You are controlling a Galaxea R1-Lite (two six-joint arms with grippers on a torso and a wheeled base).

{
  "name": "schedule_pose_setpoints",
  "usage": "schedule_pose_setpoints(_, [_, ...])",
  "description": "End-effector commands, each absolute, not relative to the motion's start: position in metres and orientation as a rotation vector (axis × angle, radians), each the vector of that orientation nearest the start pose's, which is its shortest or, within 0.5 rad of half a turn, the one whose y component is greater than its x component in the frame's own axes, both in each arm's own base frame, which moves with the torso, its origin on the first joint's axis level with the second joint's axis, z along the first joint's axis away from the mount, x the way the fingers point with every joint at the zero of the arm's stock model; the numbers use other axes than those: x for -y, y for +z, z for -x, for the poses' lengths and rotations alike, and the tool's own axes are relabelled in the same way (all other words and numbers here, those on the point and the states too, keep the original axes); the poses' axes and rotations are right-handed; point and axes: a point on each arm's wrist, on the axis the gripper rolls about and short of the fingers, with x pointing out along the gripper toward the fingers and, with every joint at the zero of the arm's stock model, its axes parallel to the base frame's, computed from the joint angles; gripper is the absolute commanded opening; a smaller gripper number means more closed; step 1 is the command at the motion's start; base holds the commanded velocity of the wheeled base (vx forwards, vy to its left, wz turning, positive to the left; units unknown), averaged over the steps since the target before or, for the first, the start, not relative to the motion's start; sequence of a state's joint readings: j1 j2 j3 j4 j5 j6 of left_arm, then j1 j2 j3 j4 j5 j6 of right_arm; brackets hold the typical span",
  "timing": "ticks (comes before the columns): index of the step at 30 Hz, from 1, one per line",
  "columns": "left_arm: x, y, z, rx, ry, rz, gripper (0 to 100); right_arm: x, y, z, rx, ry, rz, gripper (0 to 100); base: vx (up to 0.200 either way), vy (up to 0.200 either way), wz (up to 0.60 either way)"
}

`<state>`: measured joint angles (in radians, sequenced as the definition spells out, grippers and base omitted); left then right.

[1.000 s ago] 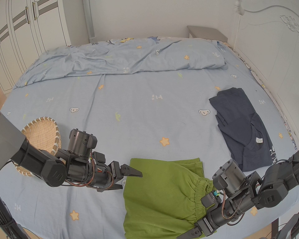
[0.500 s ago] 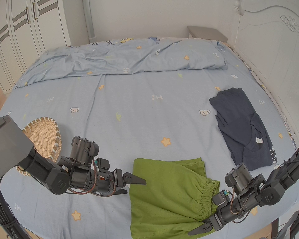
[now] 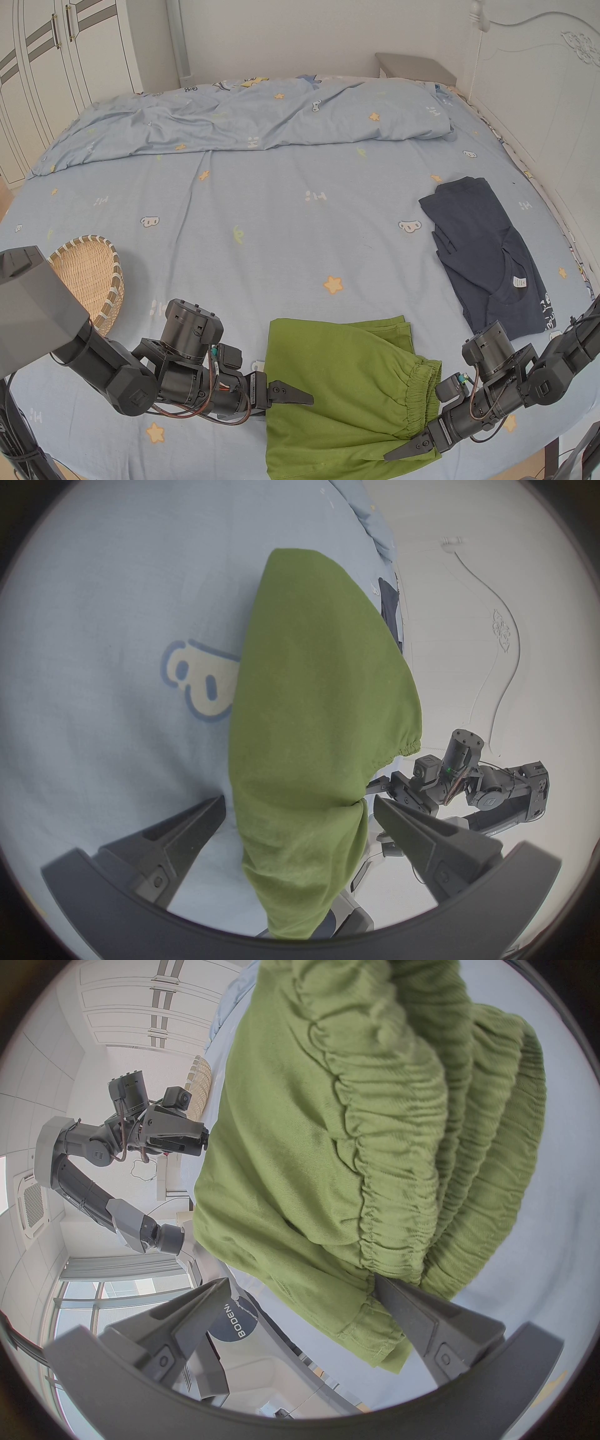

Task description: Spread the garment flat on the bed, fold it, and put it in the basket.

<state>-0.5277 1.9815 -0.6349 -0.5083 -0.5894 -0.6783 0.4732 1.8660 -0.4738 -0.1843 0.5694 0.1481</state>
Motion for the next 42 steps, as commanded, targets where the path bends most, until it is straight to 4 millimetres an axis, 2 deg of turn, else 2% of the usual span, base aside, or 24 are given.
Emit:
schedule_pose_setpoints(1, [0.168,0.047,-0.25,-1.208,-0.72,0.599,100,-0.115,0.034,-0.198,-1.327,0.809,-0.175,100,0.0,0.0,0.0])
schedule_pose_setpoints(5, [0.174,0.044,-0.252,-1.202,-0.722,0.63,100,-0.115,0.034,-0.198,-1.327,0.809,-0.175,100,0.0,0.0,0.0])
schedule_pose_setpoints(11, [0.194,0.029,-0.253,-1.136,-0.679,0.657,100,-0.115,0.036,-0.198,-1.322,0.812,-0.176,100,0.0,0.0,0.0])
schedule_pose_setpoints(18, [0.191,0.029,-0.246,-1.145,-0.679,0.658,100,-0.115,0.036,-0.198,-1.319,0.812,-0.176,100,0.0,0.0,0.0])
schedule_pose_setpoints(19, [0.191,0.029,-0.246,-1.145,-0.677,0.658,0,-0.115,0.037,-0.198,-1.317,0.813,-0.176,100,0.0,0.0,0.0])
schedule_pose_setpoints(28, [0.188,0.035,-0.244,-1.143,-0.691,0.659,0,-0.115,0.039,-0.197,-1.306,0.816,-0.179,100,0.0,0.0,0.0])
schedule_pose_setpoints(32, [0.183,0.052,-0.243,-1.125,-0.72,0.676,0,-0.116,0.054,-0.199,-1.246,0.823,-0.193,100,0.0,0.0,0.0])
schedule_pose_setpoints(34, [0.175,0.064,-0.247,-1.111,-0.714,0.691,0,-0.117,0.071,-0.203,-1.186,0.82,-0.223,100,0.0,0.0,0.0])
schedule_pose_setpoints(35, [0.175,0.064,-0.247,-1.111,-0.714,0.691,0,-0.117,0.071,-0.203,-1.186,0.82,-0.223,100,0.0,0.0,0.0])
schedule_pose_setpoints(37, [0.167,0.082,-0.259,-1.111,-0.69,0.699,0,-0.116,0.105,-0.214,-1.081,0.797,-0.303,100,0.0,0.0,0.0])
schedule_pose_setpoints(39, [0.161,0.093,-0.268,-1.12,-0.662,0.689,0,-0.114,0.13,-0.221,-1.013,0.792,-0.329,100,0.0,0.0,0.0])
schedule_pose_setpoints(40, [0.161,0.093,-0.268,-1.12,-0.662,0.689,0,-0.114,0.13,-0.221,-1.013,0.792,-0.329,100,0.0,0.0,0.0])
schedule_pose_setpoints(41, [0.155,0.103,-0.271,-1.142,-0.639,0.658,0,-0.108,0.155,-0.225,-0.964,0.778,-0.341,100,0.0,0.0,0.0])
schedule_pose_setpoints(42, [0.152,0.106,-0.271,-1.151,-0.632,0.641,0,-0.106,0.163,-0.226,-0.953,0.772,-0.344,100,0.0,0.0,0.0])
